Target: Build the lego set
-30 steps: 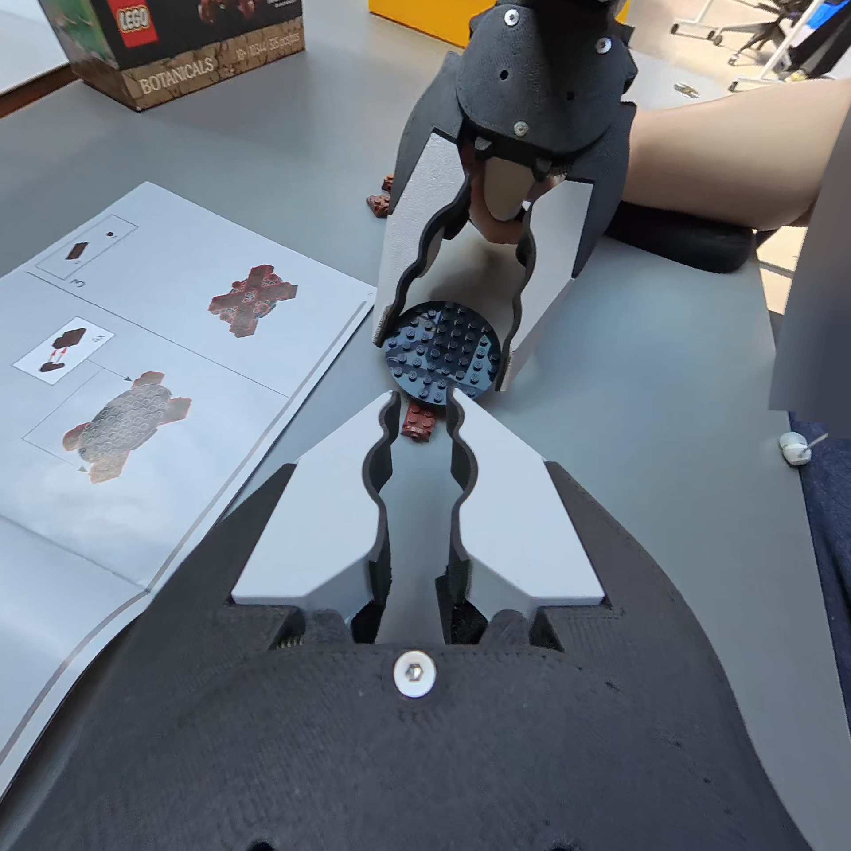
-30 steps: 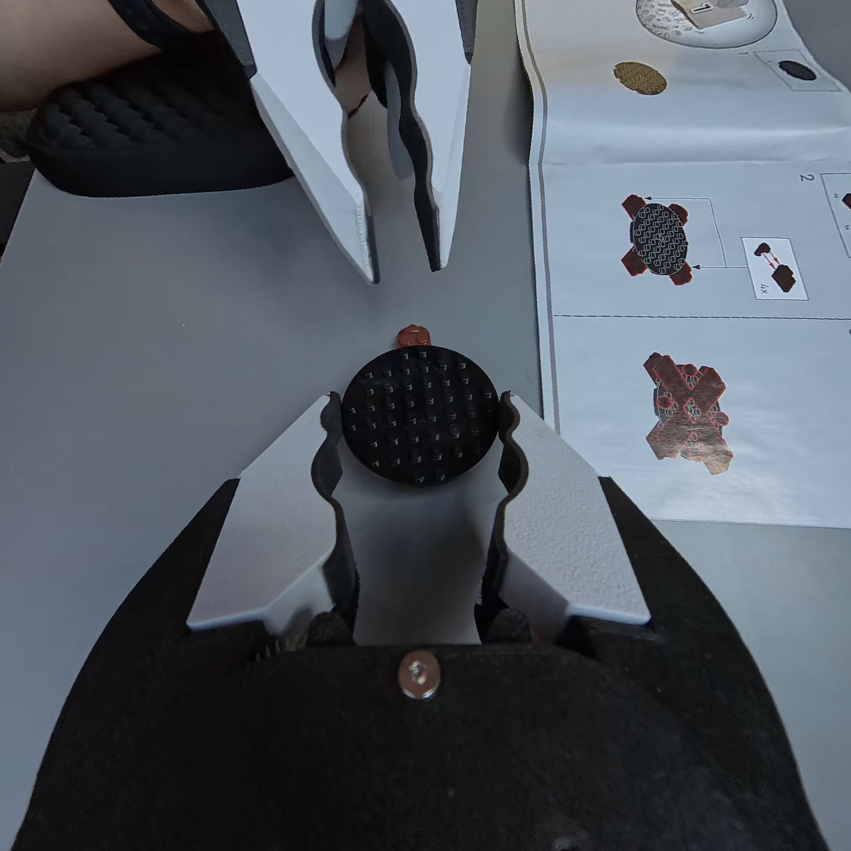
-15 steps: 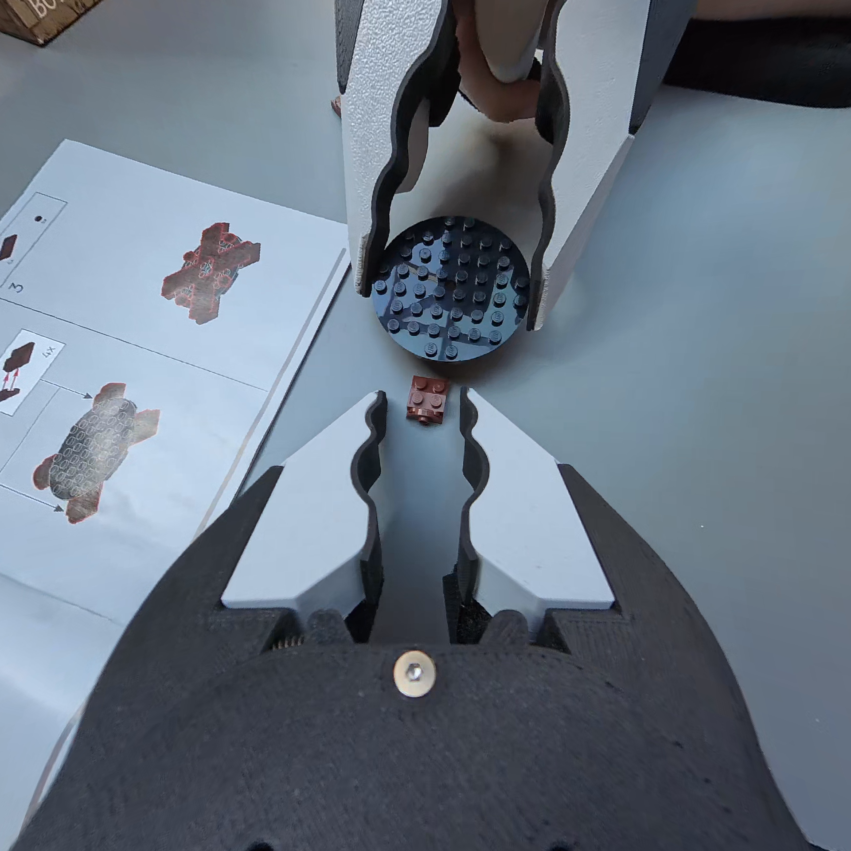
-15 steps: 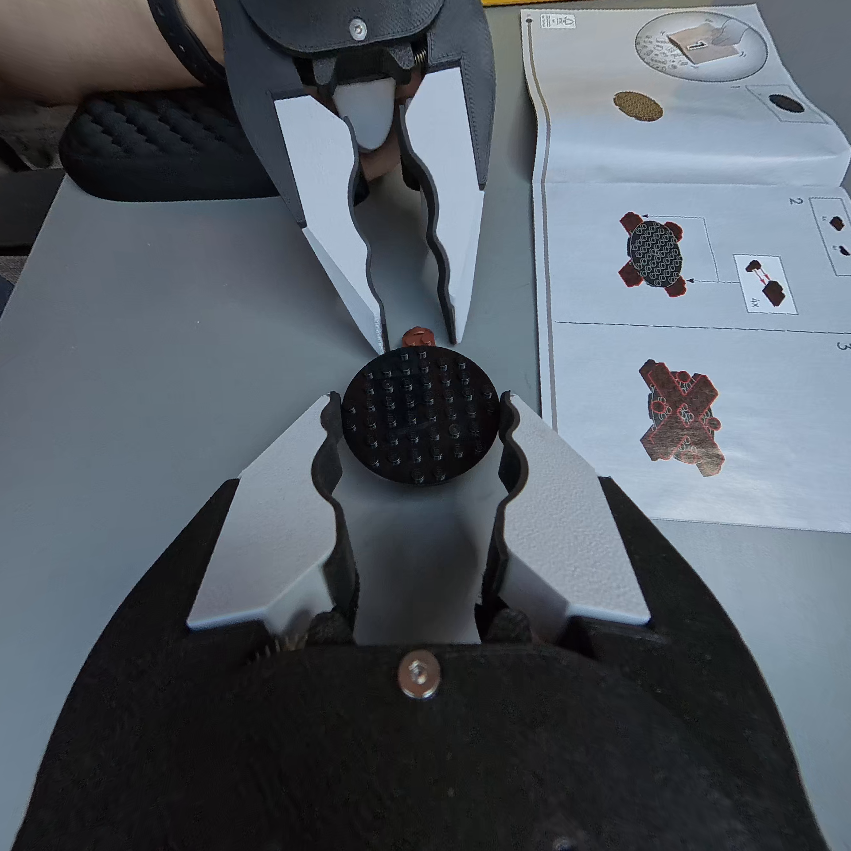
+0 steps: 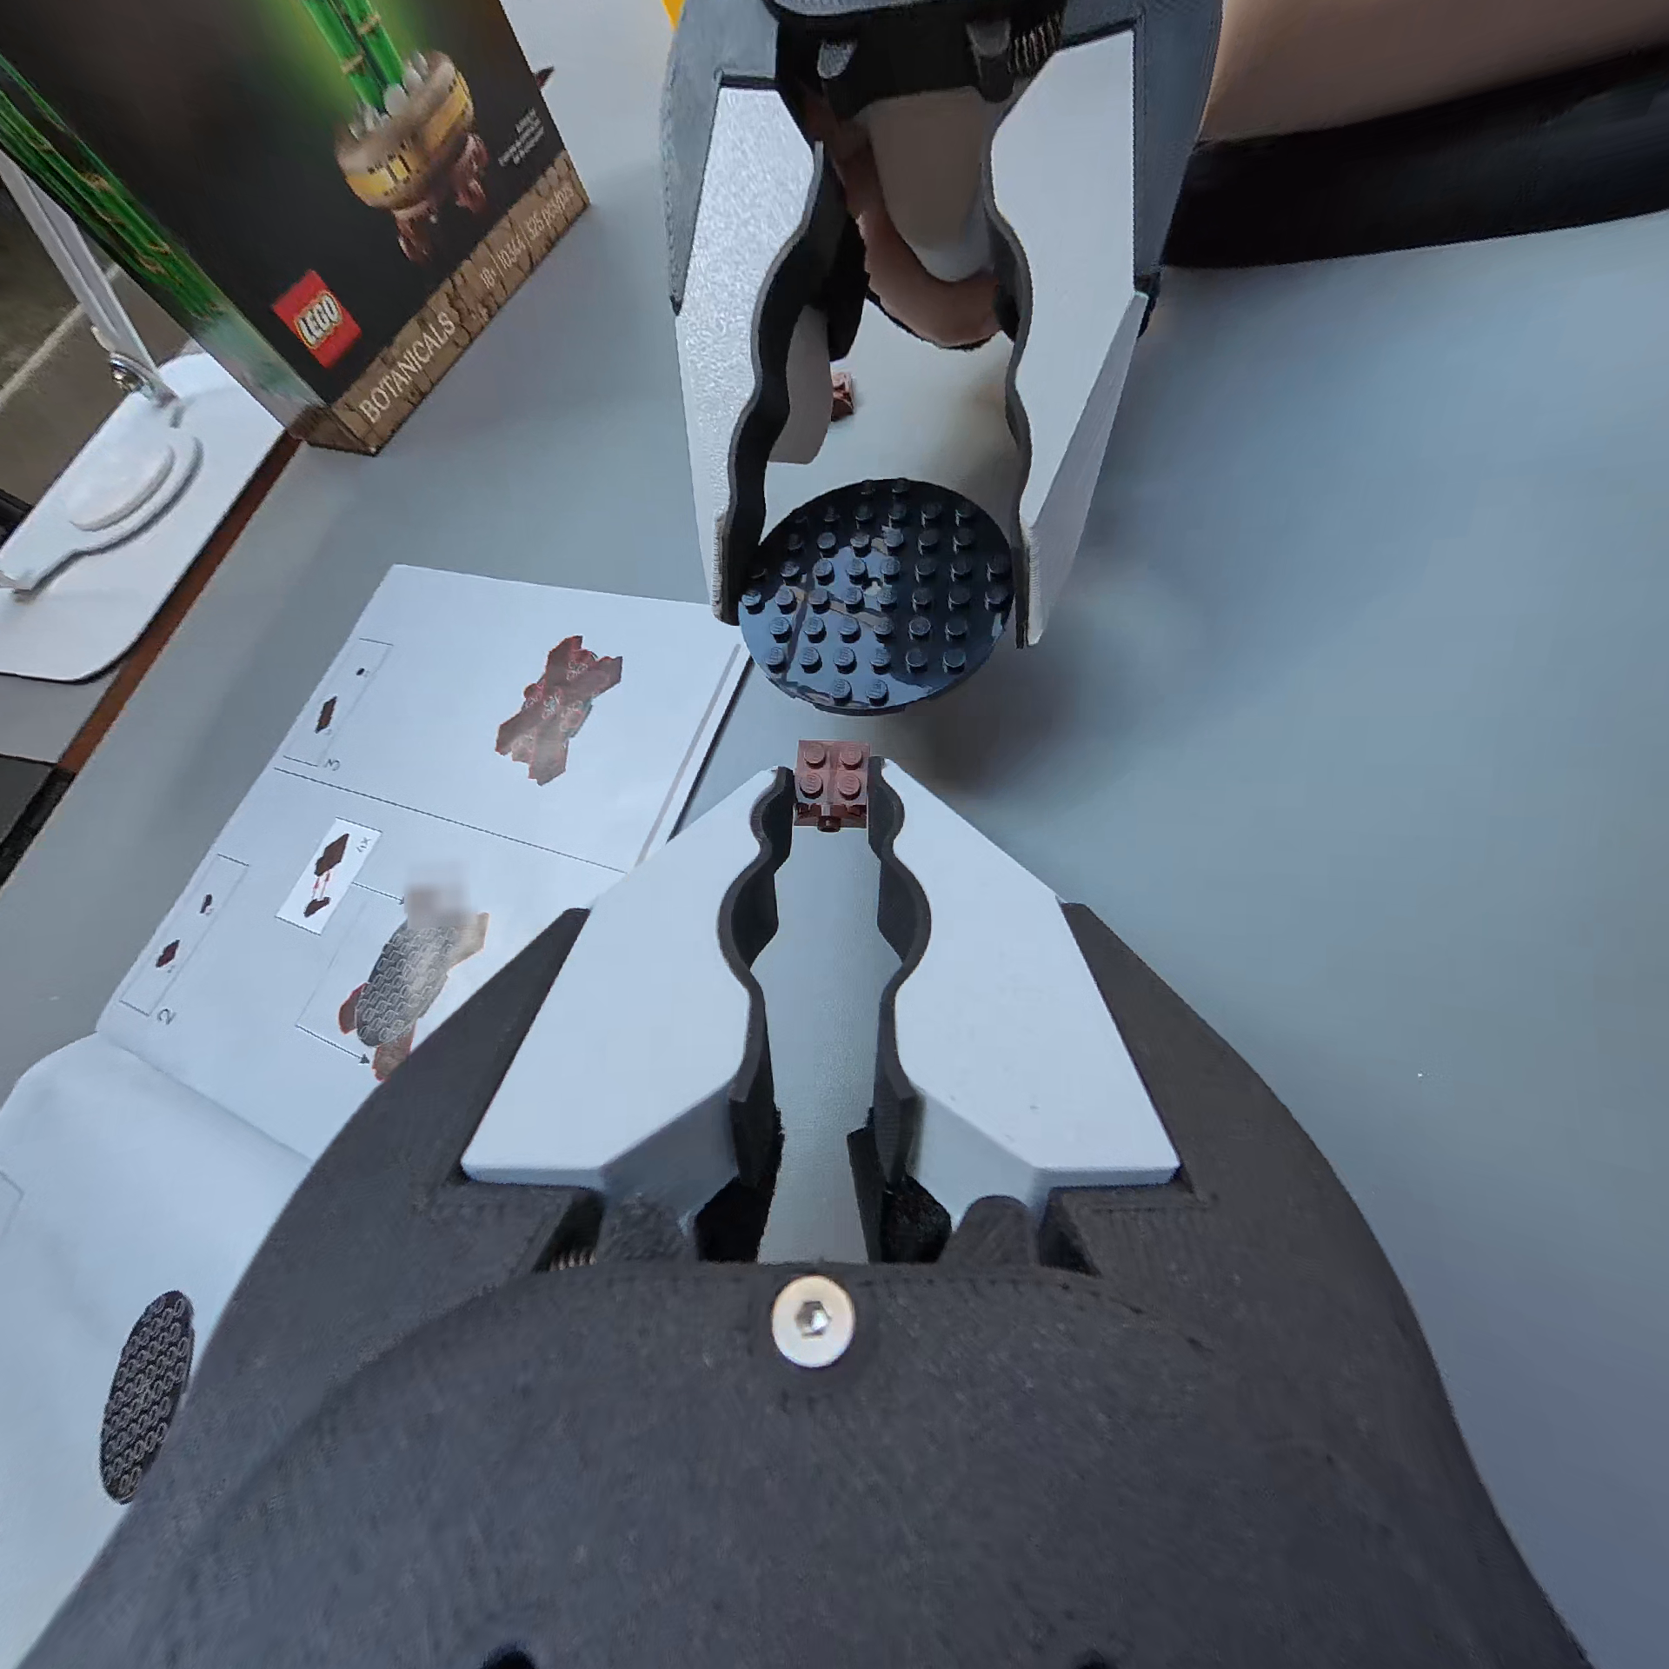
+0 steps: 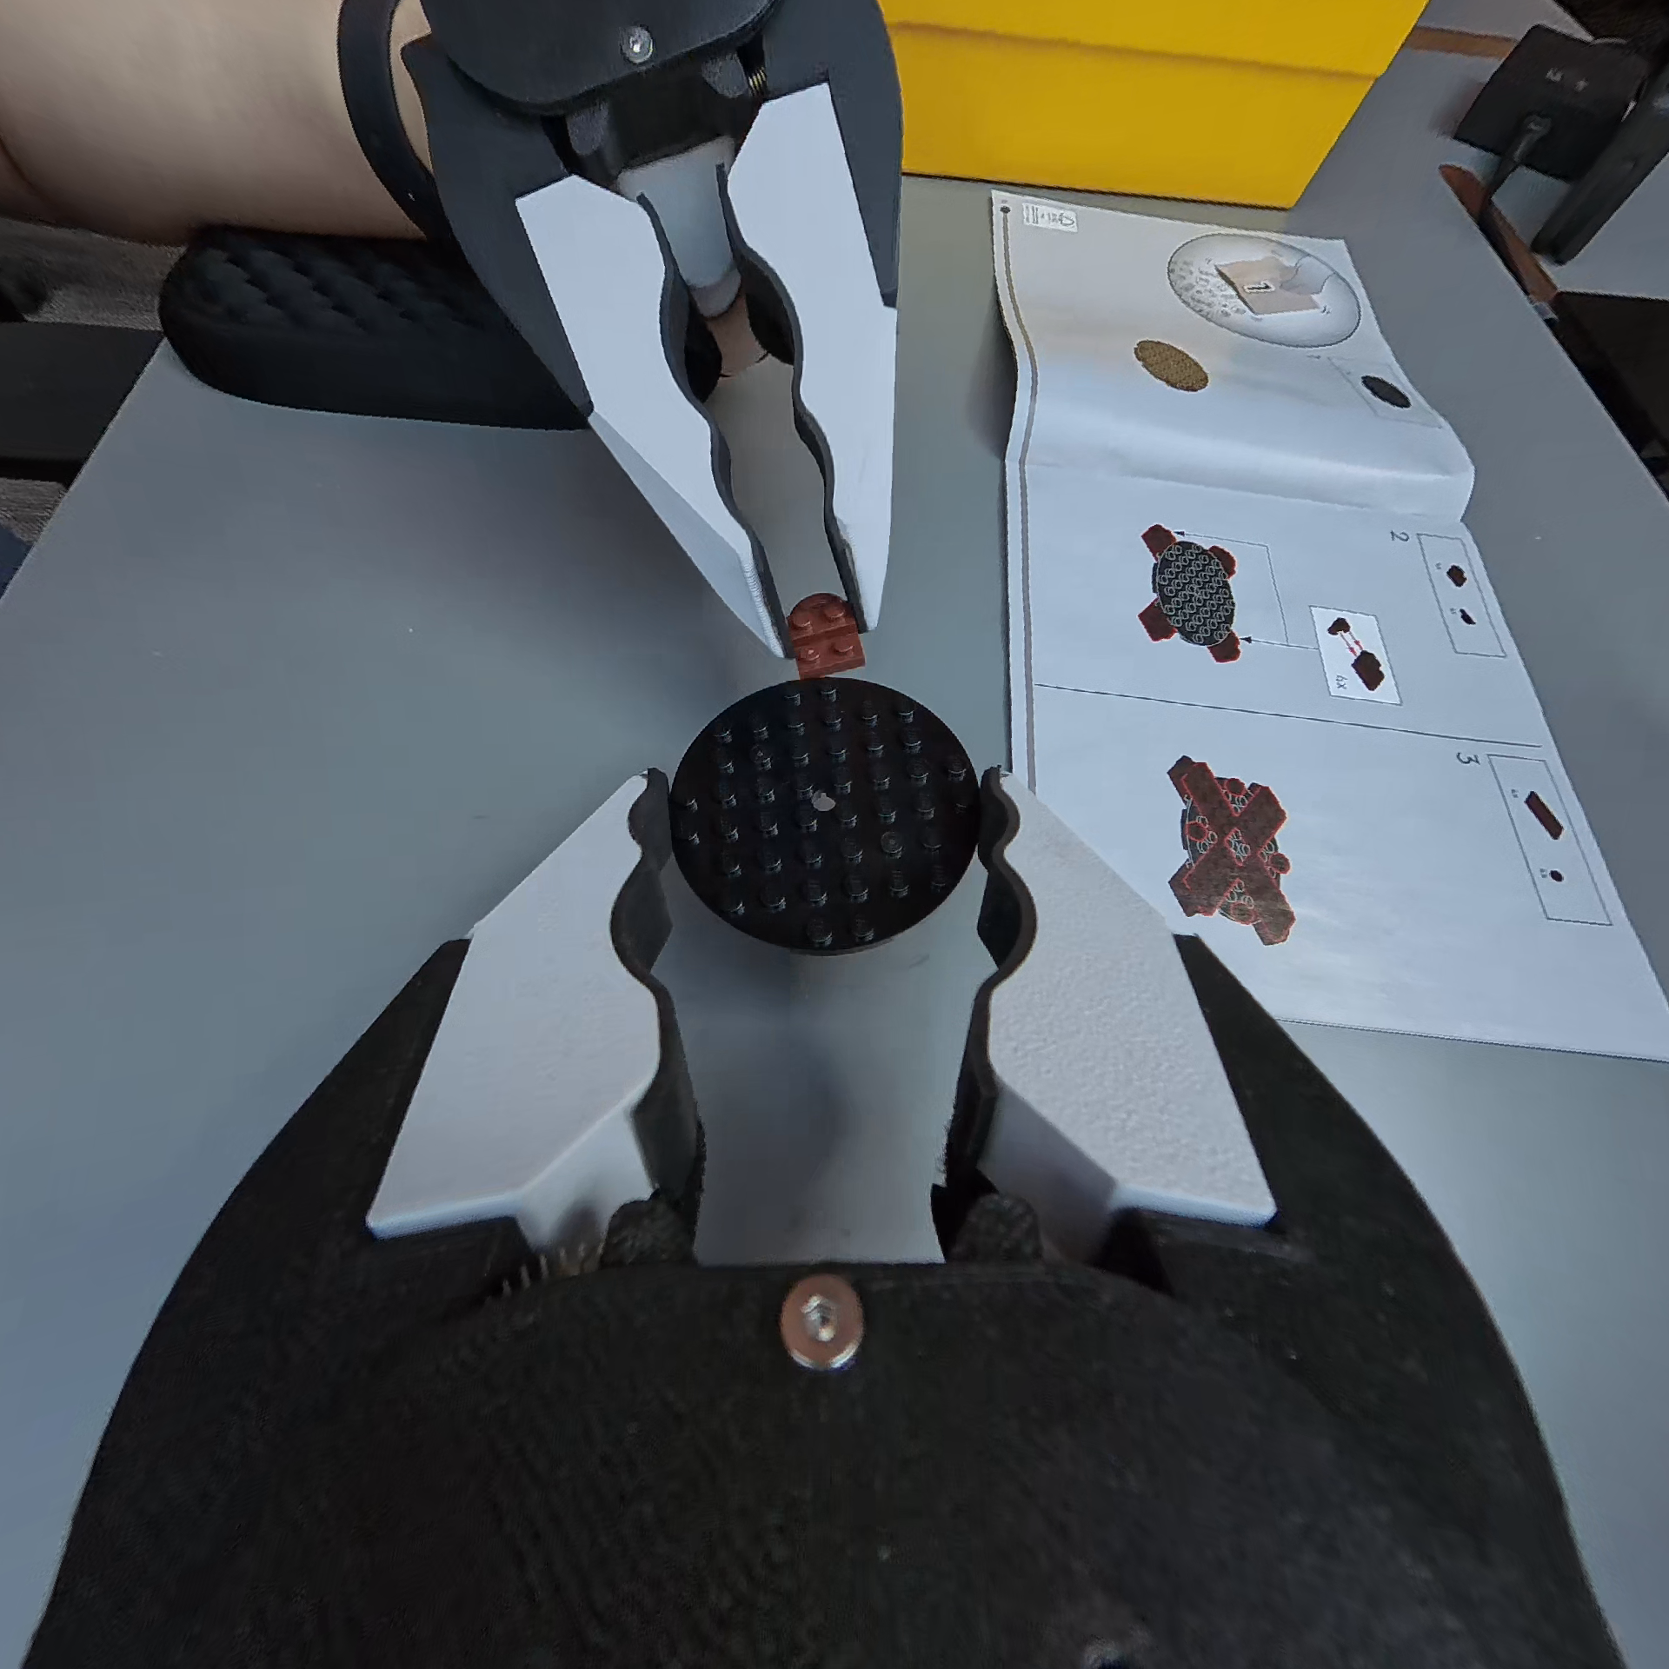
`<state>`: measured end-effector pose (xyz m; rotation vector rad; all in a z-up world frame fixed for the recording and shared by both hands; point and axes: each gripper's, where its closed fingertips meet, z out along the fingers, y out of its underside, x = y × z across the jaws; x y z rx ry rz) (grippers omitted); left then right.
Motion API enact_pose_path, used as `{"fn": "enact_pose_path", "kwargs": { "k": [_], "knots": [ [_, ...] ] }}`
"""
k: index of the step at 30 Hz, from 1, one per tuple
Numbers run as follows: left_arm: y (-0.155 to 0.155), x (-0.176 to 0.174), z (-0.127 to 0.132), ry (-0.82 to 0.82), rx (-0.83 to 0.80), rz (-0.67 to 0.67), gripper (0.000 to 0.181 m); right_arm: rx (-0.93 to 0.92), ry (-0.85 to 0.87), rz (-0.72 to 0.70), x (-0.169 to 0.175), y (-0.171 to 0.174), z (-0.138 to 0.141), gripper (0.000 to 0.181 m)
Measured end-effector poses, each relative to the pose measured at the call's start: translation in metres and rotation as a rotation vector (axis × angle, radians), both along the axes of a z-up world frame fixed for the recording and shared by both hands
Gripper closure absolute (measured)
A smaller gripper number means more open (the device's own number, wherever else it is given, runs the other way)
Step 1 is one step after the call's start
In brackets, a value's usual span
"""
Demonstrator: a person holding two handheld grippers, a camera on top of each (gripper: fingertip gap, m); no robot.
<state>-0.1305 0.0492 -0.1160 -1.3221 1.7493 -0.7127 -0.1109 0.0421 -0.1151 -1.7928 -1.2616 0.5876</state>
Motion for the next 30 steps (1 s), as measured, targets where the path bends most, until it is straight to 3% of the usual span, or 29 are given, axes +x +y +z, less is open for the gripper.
{"fn": "enact_pose_path", "kwargs": {
  "k": [1, 8, 15, 30],
  "knots": [
    [0.0, -0.001, 0.002, -0.009, 0.013, 0.006, 0.167, -0.001, -0.007, 0.004, 0.0, -0.002, -0.001, 0.112],
    [-0.001, -0.011, 0.004, -0.012, -0.002, 0.034, 0.167, -0.051, -0.088, 0.043, -0.01, -0.016, -0.019, 0.112],
    [-0.005, -0.016, -0.015, 0.08, -0.09, 0.014, 0.167, -0.058, -0.127, 0.047, -0.011, -0.017, -0.03, 0.112],
    [-0.013, -0.017, -0.038, 0.216, -0.078, -0.019, 0.167, 0.018, -0.055, 0.031, -0.006, -0.013, -0.008, 0.113]
  ]
}}
